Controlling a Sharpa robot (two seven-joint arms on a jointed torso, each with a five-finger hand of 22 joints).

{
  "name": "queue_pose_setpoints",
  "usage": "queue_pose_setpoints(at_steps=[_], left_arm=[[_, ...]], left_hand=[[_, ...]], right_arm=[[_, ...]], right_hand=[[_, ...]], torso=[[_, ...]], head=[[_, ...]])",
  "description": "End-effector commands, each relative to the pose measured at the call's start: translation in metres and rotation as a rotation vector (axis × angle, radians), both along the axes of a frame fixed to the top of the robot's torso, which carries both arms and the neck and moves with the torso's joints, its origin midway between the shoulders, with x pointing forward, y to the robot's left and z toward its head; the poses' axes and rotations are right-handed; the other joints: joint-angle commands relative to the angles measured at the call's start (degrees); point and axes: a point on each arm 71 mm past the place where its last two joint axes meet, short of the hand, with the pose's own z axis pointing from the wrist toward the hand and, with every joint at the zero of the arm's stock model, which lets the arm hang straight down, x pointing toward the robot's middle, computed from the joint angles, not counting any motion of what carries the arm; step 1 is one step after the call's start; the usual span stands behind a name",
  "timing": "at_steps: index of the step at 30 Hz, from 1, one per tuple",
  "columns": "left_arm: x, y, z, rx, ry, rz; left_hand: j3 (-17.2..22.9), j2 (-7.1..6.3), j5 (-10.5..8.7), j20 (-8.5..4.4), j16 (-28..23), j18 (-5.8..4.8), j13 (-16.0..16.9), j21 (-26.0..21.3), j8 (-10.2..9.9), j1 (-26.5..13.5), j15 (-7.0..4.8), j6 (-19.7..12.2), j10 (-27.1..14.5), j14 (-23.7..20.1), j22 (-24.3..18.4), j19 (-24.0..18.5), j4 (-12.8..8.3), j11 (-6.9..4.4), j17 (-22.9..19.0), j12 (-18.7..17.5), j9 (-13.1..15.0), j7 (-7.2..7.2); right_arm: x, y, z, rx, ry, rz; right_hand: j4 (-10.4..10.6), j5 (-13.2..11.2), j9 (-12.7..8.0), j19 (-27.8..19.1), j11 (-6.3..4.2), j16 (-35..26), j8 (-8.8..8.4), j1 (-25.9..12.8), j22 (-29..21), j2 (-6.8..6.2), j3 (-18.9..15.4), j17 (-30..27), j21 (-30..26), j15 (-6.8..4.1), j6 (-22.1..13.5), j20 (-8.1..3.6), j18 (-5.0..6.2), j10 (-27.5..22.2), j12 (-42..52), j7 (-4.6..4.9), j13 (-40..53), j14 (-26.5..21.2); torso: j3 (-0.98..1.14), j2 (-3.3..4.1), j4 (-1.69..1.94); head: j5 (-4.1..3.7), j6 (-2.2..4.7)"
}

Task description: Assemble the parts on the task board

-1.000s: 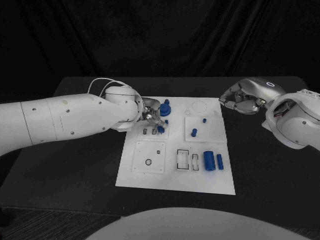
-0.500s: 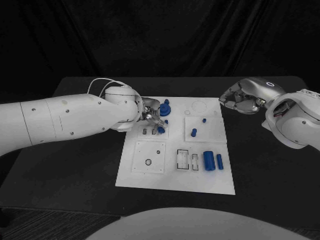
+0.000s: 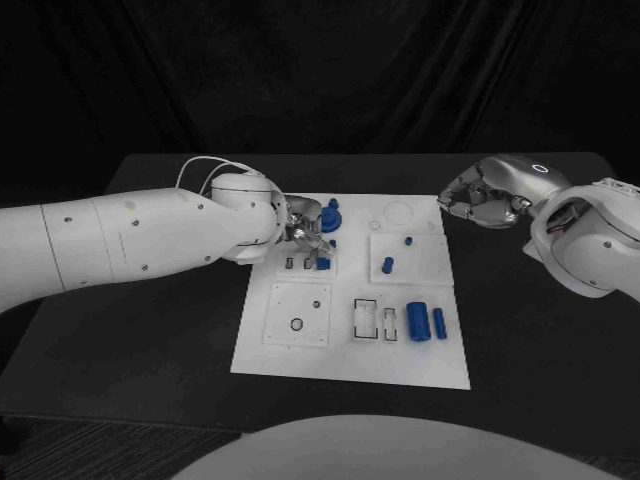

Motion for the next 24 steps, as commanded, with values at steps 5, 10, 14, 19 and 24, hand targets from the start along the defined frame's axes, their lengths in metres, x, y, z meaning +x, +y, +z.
queue_pose_setpoints(at_steps=[5,10,14,19,24], left_arm=[[-0.001,0.005,0.004,-0.061,-0.052,0.021],[-0.003,0.022,0.013,-0.139,-0.128,0.060],[-0.008,0.044,0.024,-0.197,-0.190,0.087],[-0.012,0.064,0.034,-0.207,-0.211,0.102],[-0.016,0.075,0.036,-0.259,-0.160,0.128]], left_hand=[[0.60,-0.95,0.38,-0.58,0.15,-0.07,15.09,-0.37,1.09,-0.16,-0.44,0.46,5.87,6.06,6.14,0.25,-0.24,-0.59,15.10,0.20,1.47,-0.16],[0.49,-2.29,-2.06,-0.89,0.15,-0.21,15.09,-0.37,13.79,-1.73,-0.65,-8.86,5.87,6.06,7.00,0.77,0.54,-0.73,15.10,0.20,22.67,-0.19],[-0.07,-2.60,-3.10,-0.83,0.15,-0.64,15.09,0.82,14.46,-2.10,-0.58,-10.53,5.87,6.06,8.33,2.09,1.25,-0.61,15.10,0.20,24.76,0.05],[0.01,-2.31,-2.57,-0.67,0.15,-0.83,15.09,1.33,11.24,-1.71,-0.40,-10.87,5.87,6.06,9.02,2.69,2.03,-0.35,15.10,0.20,22.52,0.42],[0.54,-2.85,-1.34,0.04,0.15,-0.96,15.09,1.51,2.76,0.12,0.28,-8.45,5.87,6.06,9.65,3.07,2.47,0.46,15.10,0.20,12.63,1.21]], right_arm=[[-0.001,0.002,0.000,0.004,-0.005,0.013],[-0.004,0.011,0.001,0.014,-0.011,0.037],[-0.006,0.029,0.005,0.014,-0.003,0.076],[-0.006,0.064,0.006,-0.052,0.001,0.145],[-0.006,0.097,-0.001,-0.107,0.013,0.208]], right_hand=[[-0.25,-4.97,0.06,0.07,0.14,0.04,0.15,2.38,6.92,-0.26,0.59,-0.46,0.22,-0.05,0.28,-0.05,-0.52,0.15,-0.54,0.35,-0.83,1.82],[-1.21,-11.15,0.12,0.16,0.26,0.27,0.23,4.57,7.50,-1.76,-0.27,-0.43,0.84,0.04,0.54,0.05,-0.64,0.37,-0.69,0.64,-1.11,1.77],[-2.29,-13.01,0.01,0.92,0.01,2.24,-0.01,6.37,8.57,-2.85,-1.19,1.42,3.74,-0.09,0.13,-0.03,-1.07,2.62,3.29,0.47,2.17,2.28],[-2.95,-13.54,-0.23,1.65,-0.14,4.70,-0.27,7.31,9.43,-3.25,-1.98,3.73,6.50,-0.26,-0.94,-0.18,-1.49,4.29,7.40,0.35,5.72,2.82],[-3.92,-12.14,-0.50,2.55,-0.19,8.04,-0.20,8.20,10.26,-3.59,-2.73,7.05,10.40,-0.38,-2.70,-0.34,-2.09,5.79,12.07,0.27,9.86,3.37]], torso=[[-0.01,0.00,0.02],[-0.03,-0.03,-0.01],[-0.05,-0.03,-0.01],[-0.13,-0.07,-0.01],[-0.13,-0.15,0.19]], head=[[0.06,-0.01],[0.51,-0.01],[0.93,-0.01],[1.15,-0.01],[0.91,-0.01]])
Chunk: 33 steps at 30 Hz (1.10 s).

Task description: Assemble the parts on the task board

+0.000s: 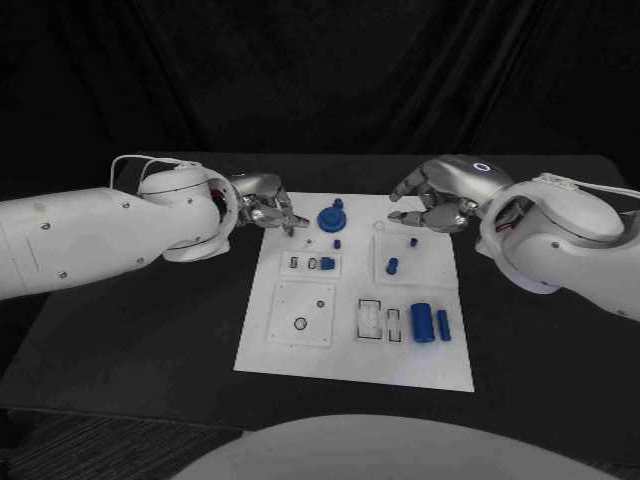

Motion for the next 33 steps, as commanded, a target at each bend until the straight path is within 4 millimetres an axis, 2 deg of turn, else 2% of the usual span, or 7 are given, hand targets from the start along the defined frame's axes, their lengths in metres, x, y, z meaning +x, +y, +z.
queue_pose_setpoints(at_steps=[1,3,7,14,23,28,33], left_arm=[[-0.003,0.000,0.003,-0.116,0.038,-0.005],[-0.005,0.003,0.002,-0.147,0.073,0.011],[-0.009,0.011,0.000,-0.166,0.139,0.038],[-0.013,0.020,-0.002,-0.160,0.190,0.063],[-0.015,0.021,-0.003,-0.162,0.198,0.069],[-0.015,0.021,-0.003,-0.163,0.197,0.070],[-0.015,0.022,-0.002,-0.164,0.197,0.072]], left_hand=[[0.78,-0.32,1.24,0.41,0.15,-0.96,15.09,0.49,-4.31,2.07,0.66,0.76,5.98,5.85,9.77,0.44,-0.49,0.51,15.05,0.20,-5.41,0.42],[1.82,-0.91,5.58,0.85,0.15,-0.95,15.09,0.36,-8.49,3.79,1.40,-0.02,5.98,5.85,9.82,0.36,-0.89,1.47,15.05,0.20,-10.67,1.56],[3.12,-1.40,6.08,1.85,0.15,-0.90,15.09,0.07,-12.19,4.44,2.21,-0.70,5.98,5.85,9.82,0.15,-0.94,2.43,15.05,0.20,-17.27,2.68],[3.38,-1.28,5.64,2.07,0.15,-0.79,15.09,-0.25,-11.77,4.46,2.33,0.01,5.98,5.85,9.66,-0.12,-0.88,2.48,15.05,0.20,-18.43,2.60],[3.30,-1.30,4.18,2.06,0.15,-0.72,15.09,-0.45,-10.47,4.31,2.16,1.65,5.98,5.85,9.63,-0.27,-0.76,2.16,15.05,0.20,-18.58,2.15],[3.13,-1.30,3.33,1.97,0.15,-0.66,15.09,-0.65,-9.74,4.19,2.04,1.94,5.98,5.85,9.55,-0.43,-0.69,2.02,15.05,0.20,-18.18,1.97],[3.12,-1.29,3.29,1.96,0.15,-0.62,15.09,-0.77,-9.69,4.18,2.03,1.95,5.98,5.85,9.46,-0.54,-0.68,2.01,15.05,0.20,-18.15,1.96]], right_arm=[[0.000,0.012,-0.010,-0.101,0.013,0.016],[0.000,0.021,-0.014,-0.110,0.020,0.029],[-0.001,0.037,-0.021,-0.120,0.030,0.054],[-0.002,0.060,-0.030,-0.142,0.028,0.083],[-0.006,0.083,-0.046,-0.170,0.043,0.105],[-0.007,0.088,-0.055,-0.177,0.058,0.109],[-0.008,0.091,-0.061,-0.179,0.067,0.112]], right_hand=[[-0.55,0.63,0.02,1.54,-0.11,0.97,-0.13,0.77,10.24,-0.02,-0.18,0.84,1.11,-0.39,-0.32,-0.16,-1.17,1.42,3.46,-0.02,3.57,3.36],[-0.72,0.93,0.14,1.63,0.01,1.45,0.01,0.87,10.34,-0.03,-0.32,1.30,1.62,-0.38,-0.18,-0.17,-1.25,1.65,4.32,0.11,4.33,3.40],[-1.12,2.06,0.88,1.77,0.19,2.41,0.68,1.00,10.52,0.11,-0.72,2.08,2.69,-0.20,0.81,-0.08,-1.41,1.85,5.76,0.36,5.60,3.37],[-1.38,2.32,1.60,1.93,0.37,3.31,1.07,0.72,10.73,-0.18,-1.35,2.87,3.84,-0.05,1.29,0.02,-1.58,2.16,7.45,0.53,7.15,3.41],[-1.58,1.40,3.88,1.93,0.71,4.32,2.25,-0.27,10.87,-0.32,-2.69,3.52,4.87,0.23,2.43,0.24,-1.69,2.36,9.47,0.53,8.96,3.31],[-1.59,1.13,4.23,1.88,0.81,4.34,2.33,-0.42,10.84,-0.31,-2.89,3.47,4.84,0.30,2.35,0.30,-1.68,2.32,9.67,0.60,9.16,3.26],[-1.59,0.95,4.76,1.78,0.92,4.23,2.53,-0.60,10.79,-0.23,-3.11,3.22,4.71,0.40,2.43,0.37,-1.64,2.21,9.74,0.67,9.22,3.17]], torso=[[-0.05,-0.07,0.26],[-0.17,-0.11,0.33],[-0.28,-0.04,0.44],[-0.78,0.18,0.95],[-1.29,0.32,1.08],[-1.40,0.47,1.27],[-1.26,0.50,1.15]], head=[[-0.22,-0.01],[-0.26,-0.01],[-0.34,-0.01],[-1.04,-0.01],[-1.47,-0.01],[-1.86,-0.01],[-1.90,-0.01]])
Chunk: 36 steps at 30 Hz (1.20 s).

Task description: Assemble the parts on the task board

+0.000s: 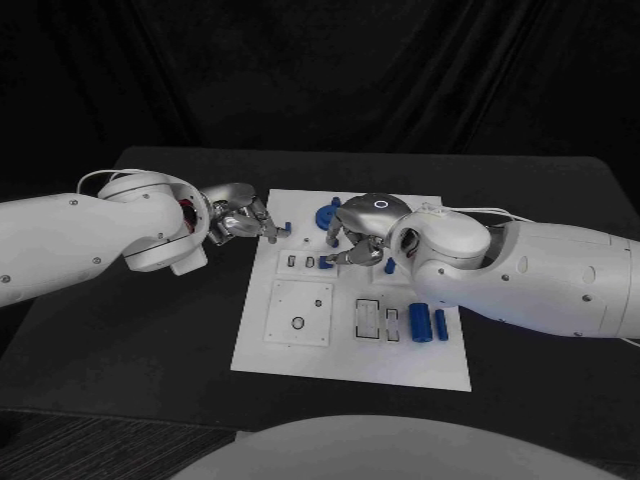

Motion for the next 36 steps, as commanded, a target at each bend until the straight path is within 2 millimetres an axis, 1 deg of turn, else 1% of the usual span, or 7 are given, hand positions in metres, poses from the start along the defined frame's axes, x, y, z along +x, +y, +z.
queue_pose_setpoints(at_steps=[1,10,20,23,26,33,36], left_arm=[[-0.001,-0.001,0.001,-0.013,0.012,-0.004],[0.000,-0.003,0.001,-0.013,0.012,-0.007],[0.001,-0.004,0.001,-0.015,0.011,-0.011],[0.001,-0.005,0.001,-0.017,0.009,-0.015],[0.002,-0.006,0.001,-0.018,0.007,-0.018],[0.003,-0.008,0.001,-0.020,0.005,-0.022],[0.003,-0.008,0.001,-0.021,0.004,-0.023]], left_hand=[[-0.06,-0.07,-0.20,0.01,0.15,-0.59,15.09,-0.40,0.32,-0.14,0.14,0.35,5.99,6.09,9.41,-0.28,0.14,-0.02,15.07,0.20,0.10,-0.08],[-0.11,0.03,-0.36,-0.01,0.15,-0.53,15.09,-0.62,0.52,-0.25,0.12,0.35,5.99,6.09,9.27,-0.48,0.26,-0.04,15.07,0.20,0.22,-0.11],[-0.15,0.11,-0.46,-0.03,0.15,-0.44,15.09,-0.90,0.69,-0.37,0.11,0.34,5.99,6.09,9.09,-0.73,0.38,-0.05,15.07,0.20,0.32,-0.13],[-0.16,0.13,-0.47,-0.03,0.15,-0.44,15.09,-0.90,0.72,-0.39,0.11,0.32,5.99,6.09,9.09,-0.73,0.40,-0.05,15.07,0.20,0.34,-0.13],[-0.16,0.17,-0.48,-0.04,0.15,-0.41,15.09,-1.01,0.75,-0.40,0.10,0.27,5.99,6.09,9.02,-0.83,0.44,-0.06,15.07,0.20,0.36,-0.14],[-0.15,0.20,-0.47,-0.04,0.15,-0.41,15.09,-1.02,0.79,-0.39,0.10,0.24,5.99,6.09,9.02,-0.84,0.44,-0.06,15.07,0.20,0.38,-0.15],[-0.15,0.20,-0.47,-0.04,0.15,-0.41,15.09,-1.02,0.79,-0.39,0.10,0.24,5.99,6.09,9.02,-0.84,0.44,-0.06,15.07,0.20,0.38,-0.15]], right_arm=[[0.000,0.000,-0.004,-0.026,0.000,-0.013],[-0.001,0.003,-0.011,-0.037,0.014,-0.014],[-0.002,0.003,-0.017,-0.045,0.029,-0.011],[-0.002,0.004,-0.020,-0.047,0.034,-0.006],[-0.003,0.005,-0.021,-0.047,0.037,-0.003],[-0.003,0.007,-0.025,-0.045,0.042,0.002],[-0.003,0.007,-0.027,-0.046,0.044,0.002]], right_hand=[[0.09,-0.33,0.27,1.58,0.45,0.15,0.44,-0.68,10.81,0.20,-0.43,-0.12,-0.08,0.41,0.49,0.19,-0.74,1.75,9.50,0.17,9.28,3.17],[-0.08,-0.66,1.01,1.48,0.51,0.22,0.54,-0.69,10.77,0.19,-0.72,-0.19,-0.13,0.49,0.14,0.29,-0.70,1.63,9.70,0.24,9.47,3.10],[-0.28,-0.54,1.60,1.42,0.66,0.31,0.67,-0.51,10.77,0.37,-0.78,-0.18,-0.07,0.59,-0.04,0.37,-0.70,1.48,9.74,0.26,9.51,3.06],[-1.14,1.74,3.05,1.30,0.80,0.40,1.28,0.34,10.74,0.54,-0.72,-0.31,0.02,0.72,0.13,0.53,-0.68,1.29,9.91,0.30,9.66,2.97],[-1.71,2.63,3.85,1.24,0.77,0.45,1.74,0.88,10.74,0.59,-0.65,-0.39,0.09,0.71,0.10,0.56,-0.67,1.22,10.00,0.25,9.73,2.93],[-2.16,3.02,4.35,1.25,0.71,0.66,2.02,1.36,10.77,0.69,-0.52,-0.19,0.30,0.68,-0.14,0.57,-0.69,1.19,10.09,0.26,9.80,2.95],[-2.46,3.98,4.87,1.21,0.78,0.71,2.38,1.66,10.76,1.03,-0.29,-0.25,0.33,0.71,-0.21,0.58,-0.68,1.14,10.14,0.24,9.83,2.93]], torso=[[0.07,0.14,0.00],[0.19,-0.03,-0.30],[0.13,-0.29,-0.15],[0.06,-0.29,-0.14],[0.06,-0.25,-0.11],[0.06,-0.13,-0.05],[0.07,-0.12,-0.02]], head=[[0.00,-0.01],[0.22,-0.01],[0.15,-0.01],[0.13,-0.01],[0.09,-0.01],[-0.23,-0.01],[-0.24,-0.01]])
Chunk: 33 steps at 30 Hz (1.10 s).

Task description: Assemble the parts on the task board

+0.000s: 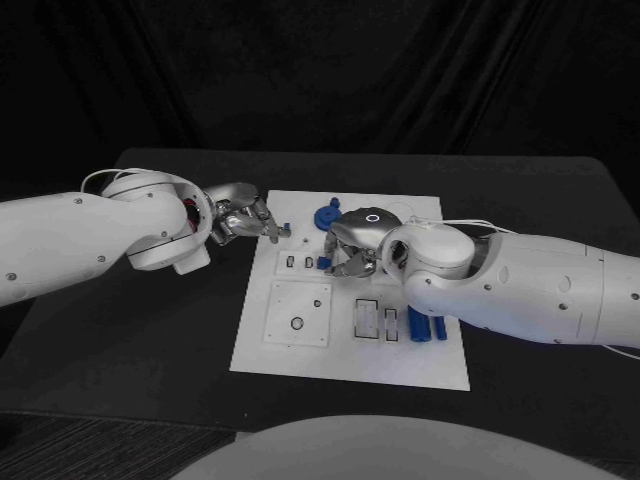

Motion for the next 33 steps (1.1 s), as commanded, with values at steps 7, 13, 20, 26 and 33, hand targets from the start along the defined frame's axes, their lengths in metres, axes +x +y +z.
queue_pose_setpoints(at_steps=[7,13,20,26,33], left_arm=[[0.0007,-0.0026,0.0016,-0.017,-0.001,-0.018],[0.0011,-0.0038,0.0014,-0.017,0.001,-0.022],[0.0011,-0.0042,0.0011,-0.016,0.003,-0.024],[0.0006,-0.0035,0.0011,-0.016,0.005,-0.024],[0.0002,-0.0027,0.0011,-0.014,0.006,-0.023]], left_hand=[[0.05,0.28,-0.23,-0.02,0.15,-0.40,15.09,-0.40,0.38,-0.36,0.13,0.19,5.99,6.06,8.99,-0.48,0.29,-0.06,15.08,0.20,0.12,-0.17],[0.07,0.31,-0.19,-0.03,0.15,-0.40,15.09,-0.42,0.44,-0.31,0.13,0.16,5.99,6.06,8.99,-0.49,0.27,-0.07,15.08,0.20,0.16,-0.18],[0.13,0.39,-0.12,-0.04,0.15,-0.39,15.09,-0.47,0.52,-0.22,0.12,0.11,5.99,6.06,8.98,-0.53,0.24,-0.09,15.08,0.20,0.20,-0.21],[0.13,0.39,-0.12,-0.04,0.15,-0.39,15.09,-0.47,0.52,-0.22,0.12,0.11,5.99,6.06,8.98,-0.53,0.24,-0.09,15.08,0.20,0.20,-0.21],[0.15,0.42,-0.10,-0.04,0.15,-0.38,15.09,-0.49,0.56,-0.20,0.11,0.10,5.99,6.06,8.97,-0.55,0.24,-0.09,15.08,0.20,0.22,-0.21]], right_arm=[[0.0003,0.0012,-0.0072,-0.010,0.006,0.002],[0.0014,0.0008,-0.0089,-0.002,0.002,-0.004],[0.0015,0.0019,-0.0088,0.010,-0.005,-0.009],[0.0007,0.0028,-0.0084,0.015,-0.007,-0.012],[-0.0002,0.0036,-0.0081,0.013,-0.006,-0.021]], right_hand=[[-0.74,2.58,0.90,0.93,0.04,0.30,0.60,0.78,10.73,0.51,0.44,-0.19,0.39,0.40,-0.86,0.43,-0.69,1.22,9.65,0.09,9.72,2.93],[-1.53,5.20,1.72,0.88,0.10,0.41,1.33,1.50,10.73,0.77,1.21,-0.25,0.53,0.46,-0.39,0.50,-0.69,1.15,9.71,-0.02,9.76,2.89],[-1.49,3.74,2.13,0.81,0.22,0.42,1.56,1.04,10.70,0.71,1.16,-0.37,0.50,0.54,-0.46,0.57,-0.68,1.13,9.74,0.06,9.74,2.86],[-0.05,-4.50,2.90,0.50,0.61,0.28,1.19,-1.91,10.52,0.10,-0.50,-0.93,-0.02,0.87,-2.93,0.87,-0.55,0.97,9.69,0.42,9.58,2.72],[1.78,-9.61,3.77,0.27,0.87,0.18,1.43,-4.40,10.38,-0.38,-2.20,-1.34,-0.48,1.06,-4.42,1.04,-0.44,0.74,9.71,0.54,9.50,2.62]], torso=[[0.02,0.12,-0.15],[0.01,0.10,-0.06],[0.03,0.08,-0.10],[0.02,0.04,-0.15],[0.03,0.05,-0.14]], head=[[0.10,-0.01],[0.09,-0.01],[-0.13,-0.01],[-0.02,-0.01],[-0.03,-0.01]])
